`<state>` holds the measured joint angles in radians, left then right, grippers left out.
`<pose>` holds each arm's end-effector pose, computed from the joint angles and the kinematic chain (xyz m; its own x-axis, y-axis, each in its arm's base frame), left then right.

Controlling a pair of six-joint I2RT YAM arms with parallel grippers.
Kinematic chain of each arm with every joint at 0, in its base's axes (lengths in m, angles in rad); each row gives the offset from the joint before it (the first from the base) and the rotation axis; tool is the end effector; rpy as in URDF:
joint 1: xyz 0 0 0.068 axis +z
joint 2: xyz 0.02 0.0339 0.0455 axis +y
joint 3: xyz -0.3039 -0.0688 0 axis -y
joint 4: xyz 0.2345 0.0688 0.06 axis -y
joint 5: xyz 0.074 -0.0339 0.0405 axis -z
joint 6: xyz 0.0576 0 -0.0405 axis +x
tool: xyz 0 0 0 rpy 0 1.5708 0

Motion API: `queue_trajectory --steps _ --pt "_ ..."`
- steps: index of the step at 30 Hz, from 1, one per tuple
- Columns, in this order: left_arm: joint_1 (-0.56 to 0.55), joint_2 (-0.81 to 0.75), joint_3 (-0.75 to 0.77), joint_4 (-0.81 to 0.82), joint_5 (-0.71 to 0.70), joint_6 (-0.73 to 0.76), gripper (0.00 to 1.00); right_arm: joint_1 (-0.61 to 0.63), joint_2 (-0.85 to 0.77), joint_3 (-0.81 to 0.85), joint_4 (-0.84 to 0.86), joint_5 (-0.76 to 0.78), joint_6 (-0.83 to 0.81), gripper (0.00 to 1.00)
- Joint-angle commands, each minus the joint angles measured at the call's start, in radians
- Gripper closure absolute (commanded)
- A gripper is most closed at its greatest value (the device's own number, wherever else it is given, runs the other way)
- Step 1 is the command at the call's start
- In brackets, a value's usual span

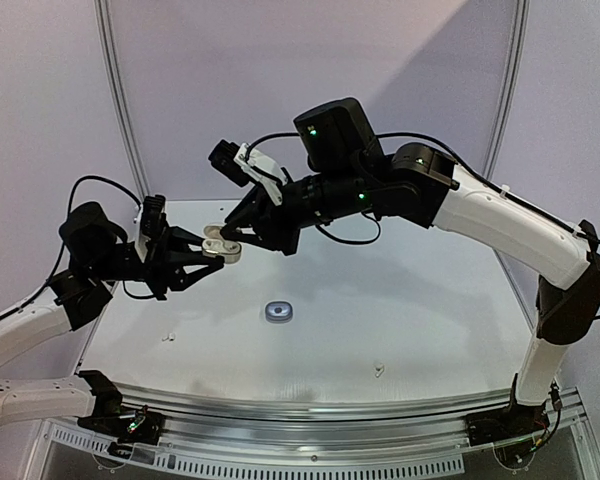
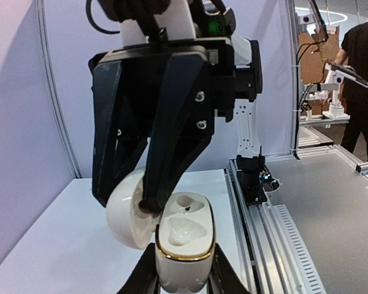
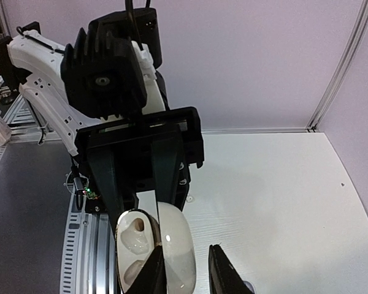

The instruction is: Insert the wireless bluetooth earbuds into the charging case

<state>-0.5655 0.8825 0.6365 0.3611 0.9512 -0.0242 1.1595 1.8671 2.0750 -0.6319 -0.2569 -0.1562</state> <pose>0.1233 -0.1338 0.3616 0.0729 -0.0629 -0.9954 0.9960 0.0555 0.0694 0.1641 0.4128 0.4579 -0.0102 -0.3996 -0.9166 -0.9928 0.1136 -0.0385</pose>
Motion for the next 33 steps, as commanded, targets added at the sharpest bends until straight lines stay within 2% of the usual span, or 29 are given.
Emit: queue_trajectory --steps 1,7,13,20,24,29,33 --pt "-0.019 -0.025 -0.014 0.019 0.016 0.129 1.00 -0.005 -0.029 -0.009 0.034 -0.010 0.033 0.75" --pt "-0.018 -0.031 -0.015 0.013 0.051 0.133 1.00 -0.009 -0.023 -0.018 0.022 0.000 0.045 0.73" --pt "-0.019 -0.036 -0.027 0.014 0.072 0.132 1.00 -0.030 -0.025 -0.020 0.008 -0.076 0.077 0.67" --pt "-0.019 -0.029 -0.053 0.092 0.036 -0.110 1.00 -0.037 -0.034 -0.019 0.034 -0.168 0.124 0.61" --pt "-0.019 -0.025 -0.066 0.107 0.021 -0.142 1.00 -0.036 -0.037 -0.017 0.039 -0.183 0.142 0.58" --pt "-0.019 -0.022 -0.068 0.096 0.009 -0.146 1.00 -0.037 -0.044 -0.018 0.070 -0.194 0.150 0.46" --pt "-0.019 -0.023 -0.075 0.098 -0.004 -0.168 1.00 -0.058 -0.068 -0.025 0.124 -0.124 0.226 0.32"
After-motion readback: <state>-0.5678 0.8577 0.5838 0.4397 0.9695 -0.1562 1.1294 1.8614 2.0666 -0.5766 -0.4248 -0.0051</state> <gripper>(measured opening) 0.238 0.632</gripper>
